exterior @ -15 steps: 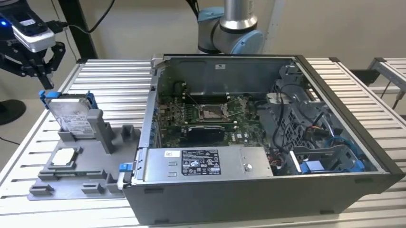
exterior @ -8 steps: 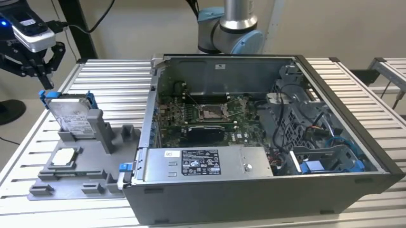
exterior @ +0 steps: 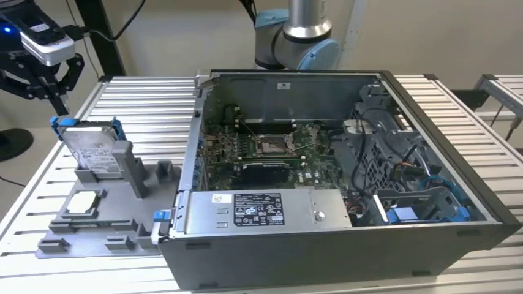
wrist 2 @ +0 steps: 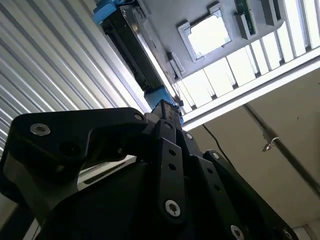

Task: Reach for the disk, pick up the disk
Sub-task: 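Pick up the disk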

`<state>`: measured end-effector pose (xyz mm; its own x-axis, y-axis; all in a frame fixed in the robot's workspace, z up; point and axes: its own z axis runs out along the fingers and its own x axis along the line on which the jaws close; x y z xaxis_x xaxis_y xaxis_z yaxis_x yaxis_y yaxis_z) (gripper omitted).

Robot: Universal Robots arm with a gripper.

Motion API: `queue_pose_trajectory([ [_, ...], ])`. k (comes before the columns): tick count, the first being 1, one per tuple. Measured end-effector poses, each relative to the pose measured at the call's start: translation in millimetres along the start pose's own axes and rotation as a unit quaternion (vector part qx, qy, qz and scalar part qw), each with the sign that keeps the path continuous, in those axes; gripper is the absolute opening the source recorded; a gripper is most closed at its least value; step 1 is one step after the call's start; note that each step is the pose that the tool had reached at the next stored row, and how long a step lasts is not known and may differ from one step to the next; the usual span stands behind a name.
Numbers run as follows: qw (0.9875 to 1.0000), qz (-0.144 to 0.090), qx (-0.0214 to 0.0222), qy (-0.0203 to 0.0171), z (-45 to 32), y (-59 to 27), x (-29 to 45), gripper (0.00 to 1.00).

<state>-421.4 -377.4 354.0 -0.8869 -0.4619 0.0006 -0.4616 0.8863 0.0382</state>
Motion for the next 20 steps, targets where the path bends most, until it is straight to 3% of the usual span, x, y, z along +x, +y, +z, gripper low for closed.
queue_pose_trajectory([
  [4,0.9997,-0.026,0.0,0.001,0.0,0.0,0.0,0.0],
  [9,0.9983,-0.058,0.0,0.0022,0.0,0.0,0.0,0.0],
  [20,0.993,-0.118,0.0001,0.0045,0.0,0.0,0.0,0.0],
])
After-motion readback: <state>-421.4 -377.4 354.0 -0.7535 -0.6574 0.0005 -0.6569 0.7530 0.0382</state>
